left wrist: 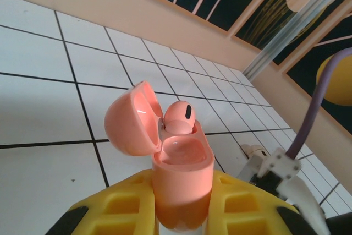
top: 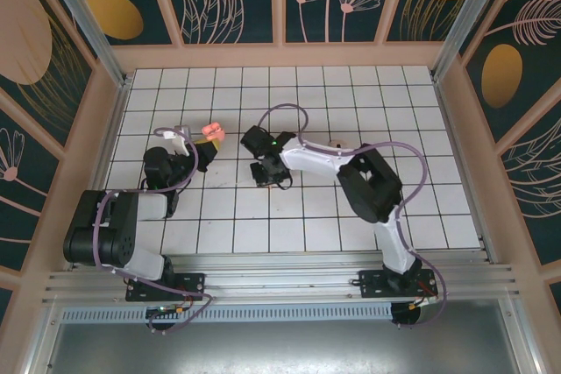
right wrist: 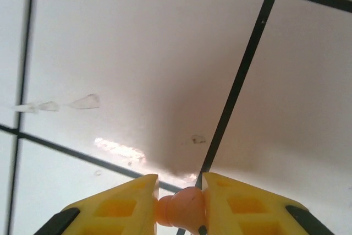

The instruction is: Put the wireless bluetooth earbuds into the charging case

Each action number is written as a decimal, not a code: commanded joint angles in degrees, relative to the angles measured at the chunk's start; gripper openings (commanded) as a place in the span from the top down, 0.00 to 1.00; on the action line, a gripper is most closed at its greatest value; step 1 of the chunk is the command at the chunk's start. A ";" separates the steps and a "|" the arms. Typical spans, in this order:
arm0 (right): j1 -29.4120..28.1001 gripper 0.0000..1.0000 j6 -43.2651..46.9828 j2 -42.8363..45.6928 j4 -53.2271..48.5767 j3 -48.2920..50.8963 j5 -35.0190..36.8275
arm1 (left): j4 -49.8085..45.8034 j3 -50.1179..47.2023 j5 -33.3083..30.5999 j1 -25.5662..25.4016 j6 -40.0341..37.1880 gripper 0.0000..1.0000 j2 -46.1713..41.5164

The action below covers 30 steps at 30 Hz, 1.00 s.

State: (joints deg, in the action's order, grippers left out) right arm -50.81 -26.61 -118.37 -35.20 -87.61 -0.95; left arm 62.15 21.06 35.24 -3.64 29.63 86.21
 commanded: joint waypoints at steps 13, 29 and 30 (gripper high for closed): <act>7.62 0.75 0.38 27.96 36.02 20.07 -14.96 | 16.81 -2.35 12.44 -6.81 -7.33 0.96 0.74; 4.81 0.76 17.48 31.90 41.36 14.82 -23.88 | 11.70 0.36 20.04 -9.80 -16.36 0.93 -4.56; 4.47 0.76 17.83 31.63 41.43 14.54 -23.92 | 11.40 0.54 20.04 -10.04 -16.44 0.93 -4.80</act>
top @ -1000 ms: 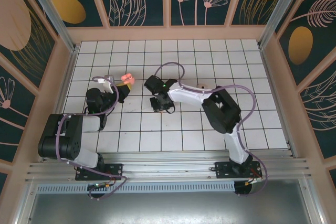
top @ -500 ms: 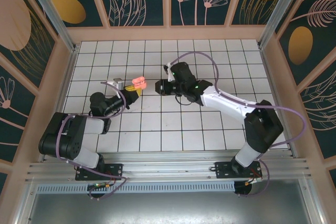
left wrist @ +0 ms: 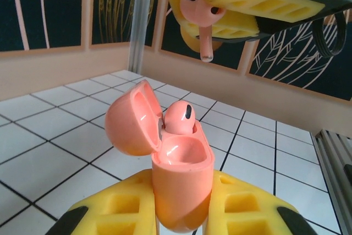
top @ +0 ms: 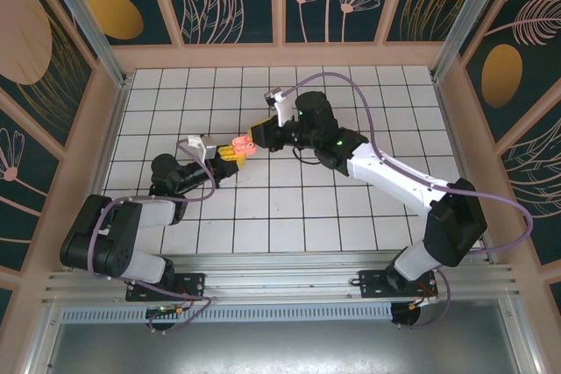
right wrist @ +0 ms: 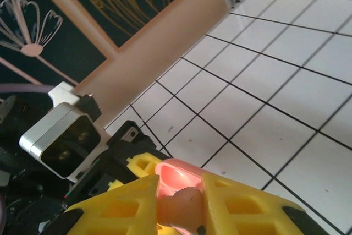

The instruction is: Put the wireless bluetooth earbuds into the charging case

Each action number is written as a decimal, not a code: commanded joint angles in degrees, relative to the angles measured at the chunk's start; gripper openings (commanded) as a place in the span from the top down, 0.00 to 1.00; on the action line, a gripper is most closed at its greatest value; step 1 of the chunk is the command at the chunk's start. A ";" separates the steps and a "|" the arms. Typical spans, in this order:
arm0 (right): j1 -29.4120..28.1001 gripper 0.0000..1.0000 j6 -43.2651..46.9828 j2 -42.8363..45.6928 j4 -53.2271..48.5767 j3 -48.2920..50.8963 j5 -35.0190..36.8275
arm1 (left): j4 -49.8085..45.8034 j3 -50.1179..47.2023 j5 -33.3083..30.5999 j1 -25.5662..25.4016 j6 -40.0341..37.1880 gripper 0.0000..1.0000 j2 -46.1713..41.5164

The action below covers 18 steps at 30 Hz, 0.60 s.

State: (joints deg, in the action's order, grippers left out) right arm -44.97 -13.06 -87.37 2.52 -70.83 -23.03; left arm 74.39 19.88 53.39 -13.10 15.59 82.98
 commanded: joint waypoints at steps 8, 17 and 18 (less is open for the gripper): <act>-2.75 0.76 5.46 -0.51 3.76 -2.20 -1.65 | -2.48 2.34 1.12 -0.92 -2.85 0.93 -3.73; -3.36 0.77 5.21 -2.20 4.15 -2.16 -2.18 | -2.58 2.79 0.12 -0.89 -1.59 0.93 -4.72; -3.48 0.77 5.24 -2.43 4.24 -2.28 -2.28 | -2.67 2.87 0.12 -0.88 -1.57 0.93 -4.75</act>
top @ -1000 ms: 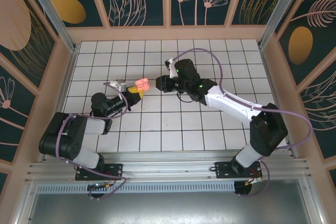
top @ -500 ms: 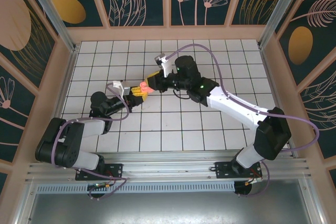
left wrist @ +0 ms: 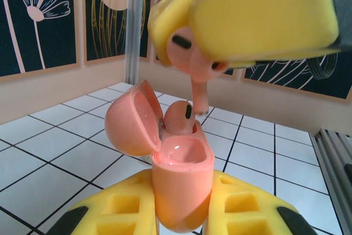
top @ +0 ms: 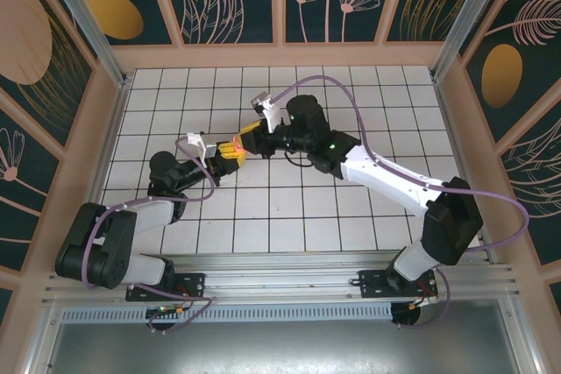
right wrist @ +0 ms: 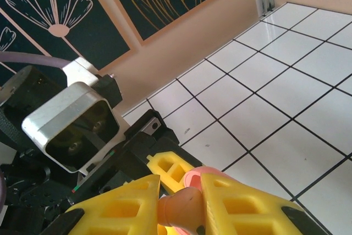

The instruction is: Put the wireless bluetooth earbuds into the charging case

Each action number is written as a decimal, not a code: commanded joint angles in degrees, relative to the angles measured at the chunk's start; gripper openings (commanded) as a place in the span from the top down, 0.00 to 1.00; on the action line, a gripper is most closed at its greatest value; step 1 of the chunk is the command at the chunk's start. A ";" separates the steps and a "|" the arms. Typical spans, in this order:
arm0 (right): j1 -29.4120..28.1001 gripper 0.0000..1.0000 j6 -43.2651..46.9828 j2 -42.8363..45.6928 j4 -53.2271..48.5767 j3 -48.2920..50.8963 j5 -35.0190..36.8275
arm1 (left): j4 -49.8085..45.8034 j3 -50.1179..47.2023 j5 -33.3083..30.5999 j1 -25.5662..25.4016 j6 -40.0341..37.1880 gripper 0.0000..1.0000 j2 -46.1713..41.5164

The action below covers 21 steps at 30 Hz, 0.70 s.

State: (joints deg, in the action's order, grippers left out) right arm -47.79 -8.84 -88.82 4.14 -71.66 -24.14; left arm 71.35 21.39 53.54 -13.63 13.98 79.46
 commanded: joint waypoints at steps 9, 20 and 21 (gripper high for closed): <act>-1.31 0.77 0.93 -2.83 2.72 -2.56 -1.52 | 0.06 1.64 -0.19 -0.43 0.26 0.93 -1.71; -1.72 0.77 2.05 -4.00 -0.99 -2.60 -2.05 | -0.57 2.34 -0.71 -0.43 0.17 0.93 -2.84; -1.70 0.77 2.31 -3.83 -1.70 -2.52 -1.97 | -0.67 2.43 -0.76 -0.42 0.19 0.93 -2.89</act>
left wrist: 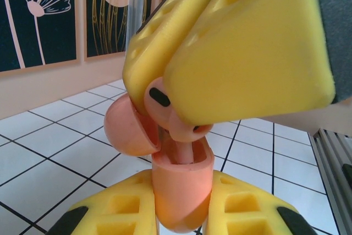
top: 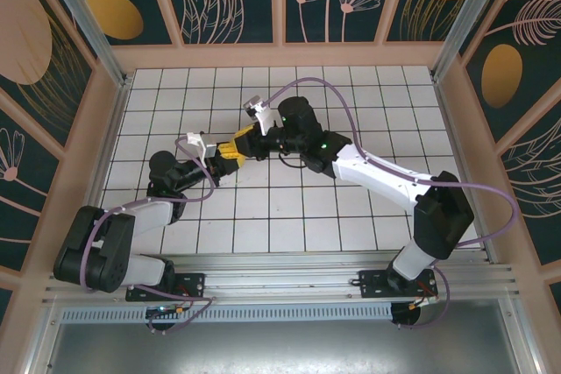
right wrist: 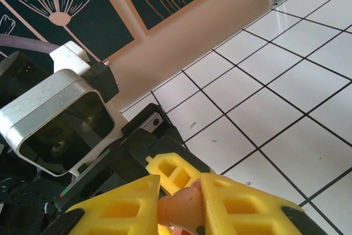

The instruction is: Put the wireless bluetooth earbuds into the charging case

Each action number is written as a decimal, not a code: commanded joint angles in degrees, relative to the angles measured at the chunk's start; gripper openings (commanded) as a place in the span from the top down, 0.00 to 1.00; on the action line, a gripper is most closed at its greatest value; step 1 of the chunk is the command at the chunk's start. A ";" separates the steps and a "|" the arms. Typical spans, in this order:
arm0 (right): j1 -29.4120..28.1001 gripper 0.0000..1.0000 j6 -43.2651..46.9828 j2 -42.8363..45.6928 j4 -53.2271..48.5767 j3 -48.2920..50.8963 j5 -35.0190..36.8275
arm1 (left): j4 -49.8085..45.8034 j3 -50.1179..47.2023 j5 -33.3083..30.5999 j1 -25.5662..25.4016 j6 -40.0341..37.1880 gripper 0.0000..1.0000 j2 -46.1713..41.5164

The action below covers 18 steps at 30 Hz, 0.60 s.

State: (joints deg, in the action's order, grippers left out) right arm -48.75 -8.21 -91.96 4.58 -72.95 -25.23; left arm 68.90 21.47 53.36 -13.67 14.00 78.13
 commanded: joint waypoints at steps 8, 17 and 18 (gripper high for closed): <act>-0.64 0.77 2.93 0.43 -4.84 -0.04 -2.02 | 2.27 2.78 -0.56 -0.33 0.41 0.93 -1.94; -0.61 0.77 3.19 -1.24 -5.85 -1.30 -5.05 | 2.63 2.68 -0.09 -0.31 0.33 0.93 -2.65; -0.56 0.77 3.36 -1.20 -6.25 -1.23 -4.98 | 2.64 2.68 -0.10 -0.38 0.31 0.93 -2.65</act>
State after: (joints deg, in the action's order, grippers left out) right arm -48.75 -5.76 -91.94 3.07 -73.19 -27.20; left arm 67.02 21.89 53.63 -13.85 14.02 77.54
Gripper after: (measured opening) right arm 0.235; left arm 0.170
